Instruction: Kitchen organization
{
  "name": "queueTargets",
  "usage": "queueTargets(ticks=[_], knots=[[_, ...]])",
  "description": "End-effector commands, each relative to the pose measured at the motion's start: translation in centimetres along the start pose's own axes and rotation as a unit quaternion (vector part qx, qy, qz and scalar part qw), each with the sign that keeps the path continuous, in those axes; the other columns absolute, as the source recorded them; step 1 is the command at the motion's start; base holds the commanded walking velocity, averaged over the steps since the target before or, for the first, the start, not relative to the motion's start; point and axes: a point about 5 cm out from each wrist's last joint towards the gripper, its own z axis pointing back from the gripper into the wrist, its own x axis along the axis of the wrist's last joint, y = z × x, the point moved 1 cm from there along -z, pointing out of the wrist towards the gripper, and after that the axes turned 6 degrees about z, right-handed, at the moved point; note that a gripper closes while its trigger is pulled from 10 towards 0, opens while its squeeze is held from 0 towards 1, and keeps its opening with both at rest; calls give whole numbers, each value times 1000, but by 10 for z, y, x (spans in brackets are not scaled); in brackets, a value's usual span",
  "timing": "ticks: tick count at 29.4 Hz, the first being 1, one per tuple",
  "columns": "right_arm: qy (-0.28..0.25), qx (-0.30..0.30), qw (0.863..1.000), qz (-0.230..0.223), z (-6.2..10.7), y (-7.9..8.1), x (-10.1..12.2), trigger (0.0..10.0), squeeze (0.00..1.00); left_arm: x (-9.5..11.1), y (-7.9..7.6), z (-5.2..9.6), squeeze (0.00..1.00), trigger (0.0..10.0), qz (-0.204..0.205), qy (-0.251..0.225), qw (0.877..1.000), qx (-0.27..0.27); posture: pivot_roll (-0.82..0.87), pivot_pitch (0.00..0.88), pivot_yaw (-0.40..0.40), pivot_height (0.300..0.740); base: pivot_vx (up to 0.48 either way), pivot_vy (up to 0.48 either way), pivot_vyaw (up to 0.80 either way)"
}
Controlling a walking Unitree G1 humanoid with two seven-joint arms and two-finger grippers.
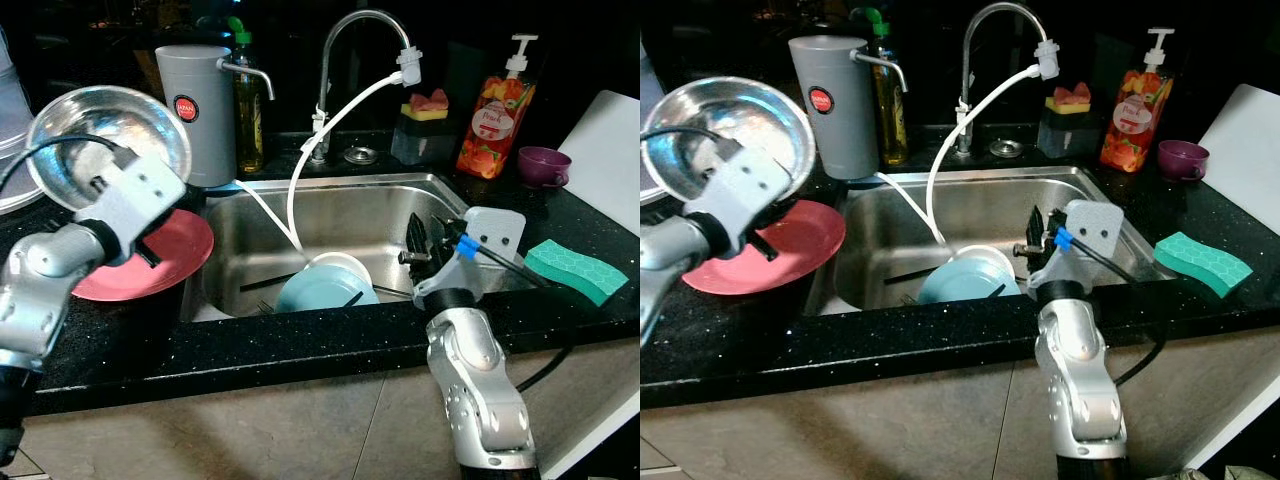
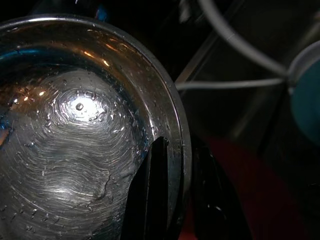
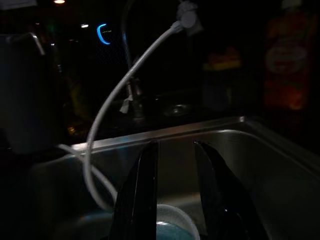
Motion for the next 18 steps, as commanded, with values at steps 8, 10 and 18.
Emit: queueTargets(ticks=[8, 10, 18], knots=[[46, 93, 988, -118, -1, 25, 4, 10000, 0, 46, -61, -4, 0, 10000, -114, -151, 978, -89, 87, 119, -34, 740, 0, 0, 0], [38, 127, 982, -136, -1, 32, 11, 10000, 0, 48, -70, -5, 0, 10000, -117, -163, 974, -105, 85, 117, -35, 740, 0, 0, 0], [15, 222, 966, -132, 6, 45, 30, 10000, 0, 54, -79, -7, 0, 10000, -143, -189, 964, -119, 81, 111, -33, 740, 0, 0, 0]])
